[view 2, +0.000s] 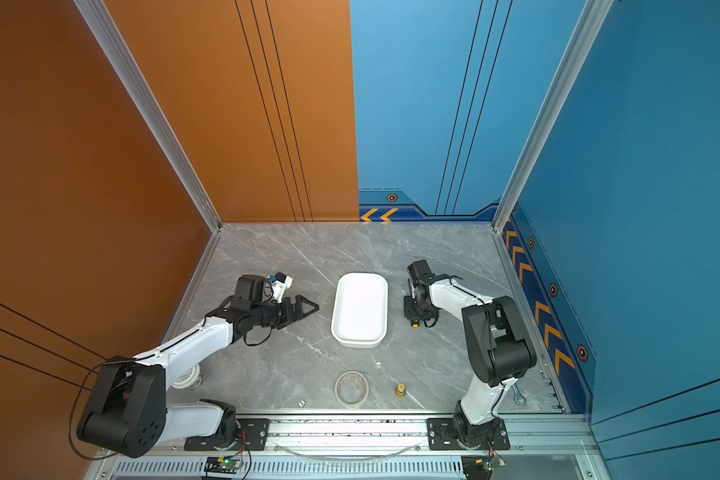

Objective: Put the screwdriver in the bin
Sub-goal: 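Lower the right gripper and close it on the screwdriver handle, then lift the screwdriver with the right gripper and carry it over the bin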

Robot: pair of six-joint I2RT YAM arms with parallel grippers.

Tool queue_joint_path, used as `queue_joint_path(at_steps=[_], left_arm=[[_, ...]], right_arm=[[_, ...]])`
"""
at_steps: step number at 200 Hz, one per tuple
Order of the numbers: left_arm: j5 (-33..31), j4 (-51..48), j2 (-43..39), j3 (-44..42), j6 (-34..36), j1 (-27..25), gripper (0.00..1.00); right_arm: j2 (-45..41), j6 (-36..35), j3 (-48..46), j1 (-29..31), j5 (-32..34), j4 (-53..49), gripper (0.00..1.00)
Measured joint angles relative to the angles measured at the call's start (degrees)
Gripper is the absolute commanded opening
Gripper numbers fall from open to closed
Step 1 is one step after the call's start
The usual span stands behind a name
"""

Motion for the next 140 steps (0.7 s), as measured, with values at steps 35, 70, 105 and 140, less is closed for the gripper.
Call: queue_joint_path(at_steps=[35,70,105,140], left_arm=[[2.4,3.0,0.6,0.0,-1.2,0.0,0.98],[5.2,8.4,3.2,-0.1,-3.5,0.3,0.98],[6.7,10.9,5.9,-0.1,-4.1,0.5,0.98],[7.5,11.7,6.5,-0.1,-4.1,1.2,0.98]], right_arm=[[-9.5,2.0,-0.7,0.0,-2.1,-1.3,0.0],[-18.1,5.9,-1.0,2.1,-5.1,-0.9,0.0],[-21.8,12.4,-2.5,10.0,-8.3,2.8,0.0],[-21.7,19.2,-5.1,17.1,-8.5,9.1,0.0]])
